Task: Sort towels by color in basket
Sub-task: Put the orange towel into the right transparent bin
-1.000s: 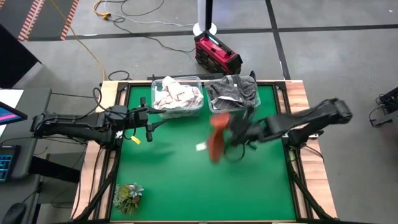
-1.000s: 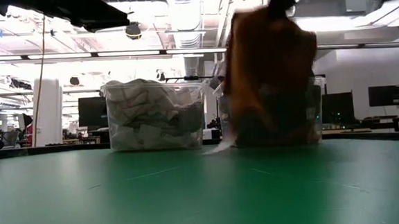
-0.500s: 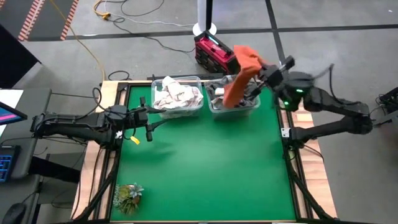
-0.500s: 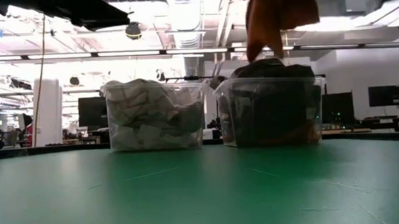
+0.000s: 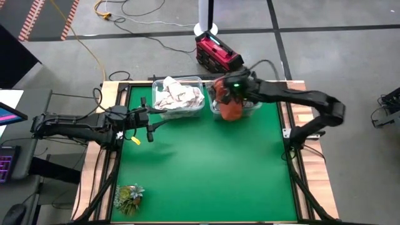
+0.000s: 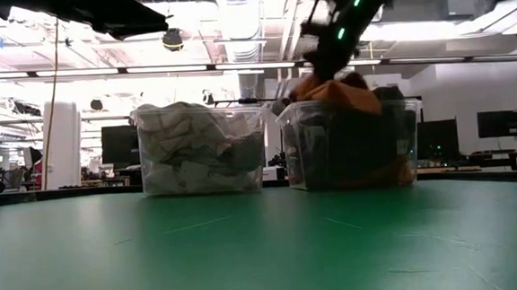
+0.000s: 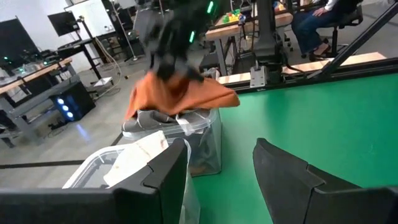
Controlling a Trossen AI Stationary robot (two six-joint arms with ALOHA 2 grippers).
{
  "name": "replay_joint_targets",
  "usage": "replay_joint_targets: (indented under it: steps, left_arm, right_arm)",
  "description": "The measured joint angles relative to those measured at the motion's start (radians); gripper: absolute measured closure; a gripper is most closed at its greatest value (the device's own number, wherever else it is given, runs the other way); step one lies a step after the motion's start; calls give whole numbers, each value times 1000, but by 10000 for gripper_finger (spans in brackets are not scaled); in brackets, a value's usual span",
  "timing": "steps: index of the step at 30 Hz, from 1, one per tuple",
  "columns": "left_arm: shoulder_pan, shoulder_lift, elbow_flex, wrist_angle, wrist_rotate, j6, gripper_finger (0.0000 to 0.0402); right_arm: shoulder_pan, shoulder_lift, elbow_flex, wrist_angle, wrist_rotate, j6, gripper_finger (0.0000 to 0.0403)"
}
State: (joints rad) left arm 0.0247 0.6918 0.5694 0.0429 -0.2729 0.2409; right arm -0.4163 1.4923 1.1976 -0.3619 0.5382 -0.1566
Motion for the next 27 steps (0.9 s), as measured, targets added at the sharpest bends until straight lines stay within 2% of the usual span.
replay_joint_targets:
  steps: [3,7,11,14,20,27]
  left_arm:
    - [0,-7,0,-3,0,0,228]
    - [0,-22,0,-42,0,0,228]
    - [0,-34,0,-63,-1,-1,228]
    - [0,-34,0,-64,-1,-2,228]
    - [0,-34,0,-84,-1,-27,228]
    - [0,-34,0,-84,-1,-33,228]
  right_arm:
    - [-53,105,0,-6,-27,64,372]
    - [-102,199,2,-65,-139,133,373]
    - [-111,267,2,-113,-201,225,371]
    - [-117,292,5,-139,-219,276,356]
    - [-116,236,1,-195,-230,254,297]
    - [-123,81,111,-320,-233,259,201]
